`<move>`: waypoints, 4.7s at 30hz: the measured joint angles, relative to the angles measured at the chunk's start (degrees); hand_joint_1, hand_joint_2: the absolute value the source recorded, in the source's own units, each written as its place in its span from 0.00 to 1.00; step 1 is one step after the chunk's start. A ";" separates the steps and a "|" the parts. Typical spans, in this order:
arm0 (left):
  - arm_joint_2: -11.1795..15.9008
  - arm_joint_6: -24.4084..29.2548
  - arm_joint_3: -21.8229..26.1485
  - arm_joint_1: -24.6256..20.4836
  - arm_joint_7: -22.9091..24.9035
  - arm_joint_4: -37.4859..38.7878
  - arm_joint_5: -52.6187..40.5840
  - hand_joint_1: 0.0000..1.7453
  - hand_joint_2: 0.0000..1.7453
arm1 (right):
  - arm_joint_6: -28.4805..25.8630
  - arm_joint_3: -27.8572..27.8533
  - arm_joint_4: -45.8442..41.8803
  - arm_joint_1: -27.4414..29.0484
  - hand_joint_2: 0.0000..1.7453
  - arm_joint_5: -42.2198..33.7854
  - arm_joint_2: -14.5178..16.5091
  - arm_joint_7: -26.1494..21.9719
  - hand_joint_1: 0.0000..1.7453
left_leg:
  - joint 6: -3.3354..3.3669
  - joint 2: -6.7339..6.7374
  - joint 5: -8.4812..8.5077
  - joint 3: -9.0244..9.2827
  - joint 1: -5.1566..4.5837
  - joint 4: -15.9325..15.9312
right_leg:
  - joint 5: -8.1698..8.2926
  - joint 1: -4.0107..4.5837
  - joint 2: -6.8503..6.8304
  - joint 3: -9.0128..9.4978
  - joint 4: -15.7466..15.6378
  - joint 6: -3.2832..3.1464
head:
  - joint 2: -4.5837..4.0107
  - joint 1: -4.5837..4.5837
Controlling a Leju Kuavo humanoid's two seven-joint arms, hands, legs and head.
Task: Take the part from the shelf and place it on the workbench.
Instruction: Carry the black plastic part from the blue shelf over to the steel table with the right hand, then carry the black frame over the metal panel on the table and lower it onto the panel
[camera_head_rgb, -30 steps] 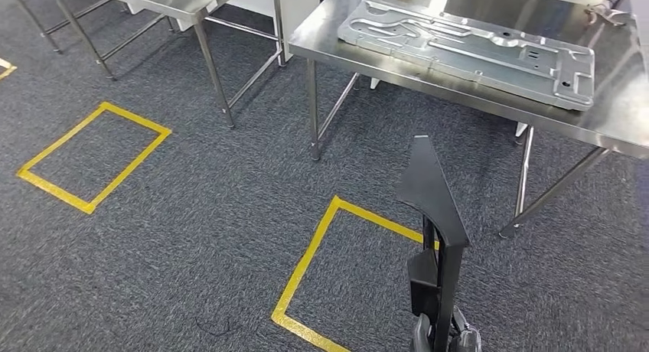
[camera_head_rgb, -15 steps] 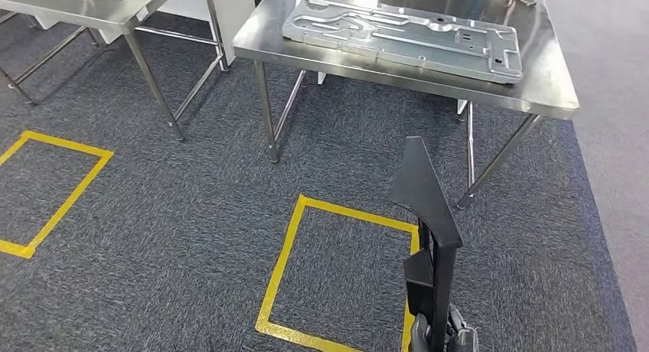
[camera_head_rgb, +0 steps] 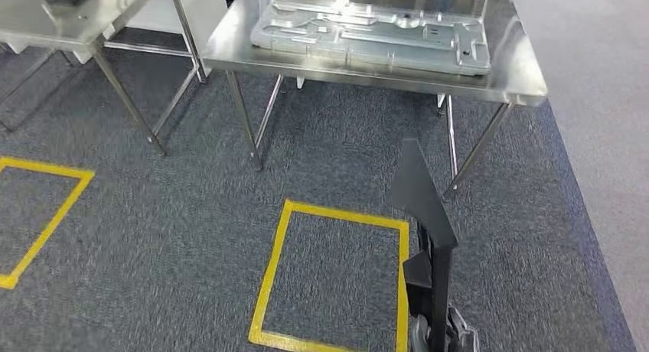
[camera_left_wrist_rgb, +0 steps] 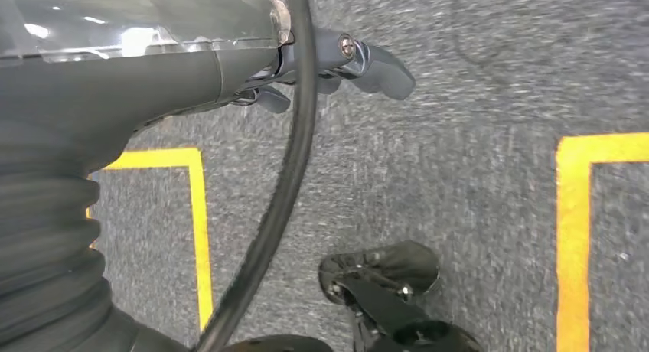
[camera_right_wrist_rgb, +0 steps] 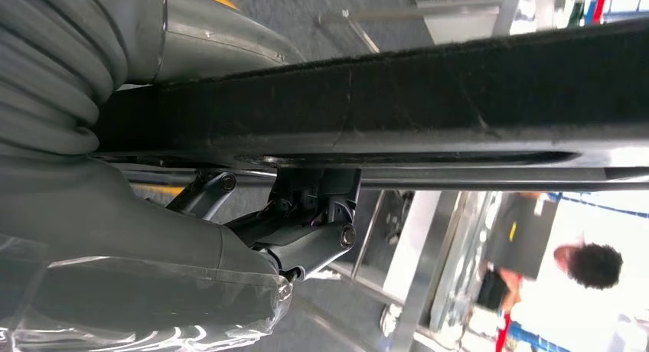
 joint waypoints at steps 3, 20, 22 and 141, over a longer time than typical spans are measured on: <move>0.00 0.00 0.15 0.14 0.04 0.01 -0.03 0.00 1.00 | -0.13 0.02 0.05 -0.18 1.00 0.44 0.00 0.02 1.00 | -0.18 -1.58 -2.87 -3.06 0.20 5.88 | -0.05 -0.02 0.49 0.04 0.04 -0.30 | 0.00 -0.01; 0.00 -0.78 0.78 0.58 0.57 0.02 -0.09 0.00 1.00 | -1.81 0.09 0.68 -0.42 1.00 3.06 -0.02 0.77 1.00 | 1.65 -2.85 2.35 -1.51 0.63 -0.74 | -0.72 -0.42 2.58 -3.40 5.77 2.10 | 0.00 0.01; -0.04 -0.83 0.81 0.48 0.67 0.02 -0.18 0.00 1.00 | -1.84 0.10 0.69 -0.43 1.00 3.13 -0.03 0.87 1.00 | 1.07 -2.84 1.97 -1.42 0.55 -0.91 | -0.33 -0.03 2.48 -2.12 2.65 1.57 | 0.00 0.00; 1.40 -5.11 -2.97 -2.39 4.19 0.08 -12.38 0.00 1.00 | -5.22 11.74 20.24 -48.90 1.00 50.76 -23.04 42.39 1.00 | 1.96 -3.47 5.46 -3.83 0.73 -1.42 | -0.73 -1.65 2.46 -6.93 9.79 3.51 | 0.00 -0.02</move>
